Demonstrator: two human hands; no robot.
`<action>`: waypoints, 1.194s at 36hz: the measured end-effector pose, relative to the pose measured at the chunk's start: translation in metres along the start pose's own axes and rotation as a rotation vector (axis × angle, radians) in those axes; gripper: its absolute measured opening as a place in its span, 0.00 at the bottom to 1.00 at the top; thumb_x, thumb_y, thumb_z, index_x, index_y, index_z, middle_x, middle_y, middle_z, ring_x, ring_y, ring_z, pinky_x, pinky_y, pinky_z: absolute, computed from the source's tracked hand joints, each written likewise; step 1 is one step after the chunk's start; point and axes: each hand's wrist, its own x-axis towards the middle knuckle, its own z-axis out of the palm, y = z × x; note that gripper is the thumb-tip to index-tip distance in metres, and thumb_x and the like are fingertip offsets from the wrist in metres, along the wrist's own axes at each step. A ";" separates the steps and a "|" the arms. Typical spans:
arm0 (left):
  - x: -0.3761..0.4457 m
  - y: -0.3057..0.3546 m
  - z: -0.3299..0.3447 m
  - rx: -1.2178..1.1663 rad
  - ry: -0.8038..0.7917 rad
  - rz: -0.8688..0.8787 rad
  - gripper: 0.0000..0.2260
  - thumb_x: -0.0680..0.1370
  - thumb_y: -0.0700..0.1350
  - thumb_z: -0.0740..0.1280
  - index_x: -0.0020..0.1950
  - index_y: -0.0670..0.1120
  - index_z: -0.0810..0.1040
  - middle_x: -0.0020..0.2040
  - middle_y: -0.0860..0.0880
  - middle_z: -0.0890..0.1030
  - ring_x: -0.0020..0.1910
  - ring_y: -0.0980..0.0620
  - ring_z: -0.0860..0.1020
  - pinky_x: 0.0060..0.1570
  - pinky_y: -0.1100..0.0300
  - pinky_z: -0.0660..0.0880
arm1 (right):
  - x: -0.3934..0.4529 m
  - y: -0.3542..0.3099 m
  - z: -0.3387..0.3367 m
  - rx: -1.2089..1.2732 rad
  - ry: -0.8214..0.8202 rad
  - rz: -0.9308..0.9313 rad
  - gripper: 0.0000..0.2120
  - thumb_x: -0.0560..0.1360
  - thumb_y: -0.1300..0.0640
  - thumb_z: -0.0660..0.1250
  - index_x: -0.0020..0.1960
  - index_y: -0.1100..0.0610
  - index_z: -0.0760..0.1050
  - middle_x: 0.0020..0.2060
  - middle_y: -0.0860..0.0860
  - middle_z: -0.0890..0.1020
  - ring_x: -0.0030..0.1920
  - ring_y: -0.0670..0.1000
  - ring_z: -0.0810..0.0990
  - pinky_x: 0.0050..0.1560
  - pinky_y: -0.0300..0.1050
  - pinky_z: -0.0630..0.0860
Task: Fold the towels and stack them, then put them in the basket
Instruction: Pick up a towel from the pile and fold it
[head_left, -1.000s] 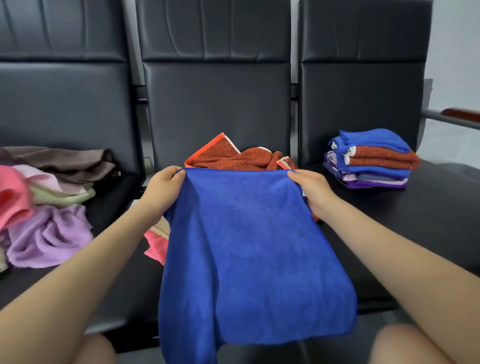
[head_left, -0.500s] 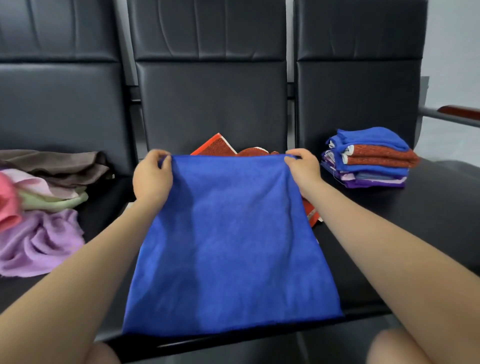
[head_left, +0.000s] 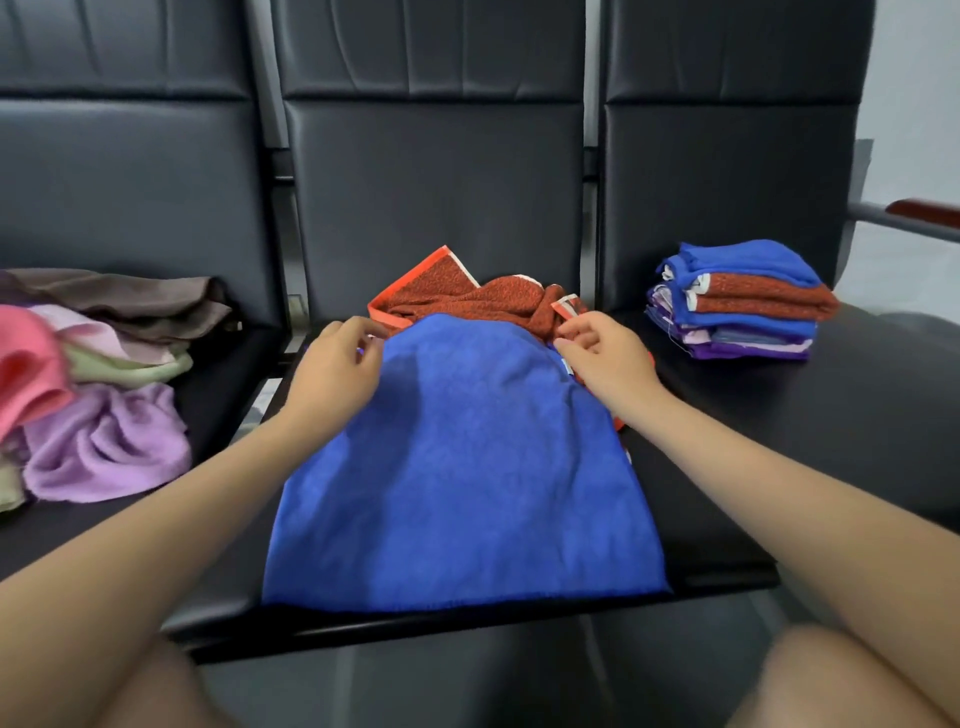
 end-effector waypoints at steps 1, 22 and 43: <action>-0.005 0.008 -0.003 -0.033 -0.024 0.016 0.09 0.80 0.43 0.59 0.56 0.49 0.78 0.49 0.48 0.77 0.43 0.53 0.75 0.43 0.60 0.69 | -0.008 -0.007 0.001 0.023 -0.036 -0.031 0.03 0.75 0.59 0.68 0.47 0.52 0.77 0.34 0.44 0.75 0.32 0.39 0.73 0.38 0.32 0.70; -0.101 0.010 -0.007 0.144 -0.725 0.423 0.05 0.73 0.55 0.65 0.42 0.55 0.76 0.38 0.60 0.74 0.42 0.58 0.73 0.43 0.62 0.72 | -0.131 -0.023 -0.001 -0.600 -0.750 -0.629 0.16 0.74 0.41 0.68 0.55 0.49 0.71 0.44 0.42 0.67 0.45 0.46 0.70 0.43 0.43 0.65; -0.120 0.013 -0.010 0.174 -0.481 0.441 0.07 0.75 0.49 0.62 0.52 0.53 0.74 0.43 0.57 0.78 0.42 0.57 0.74 0.42 0.59 0.72 | -0.108 -0.024 0.006 -0.221 -0.676 -0.053 0.10 0.80 0.55 0.62 0.40 0.50 0.71 0.32 0.44 0.75 0.35 0.41 0.73 0.44 0.39 0.70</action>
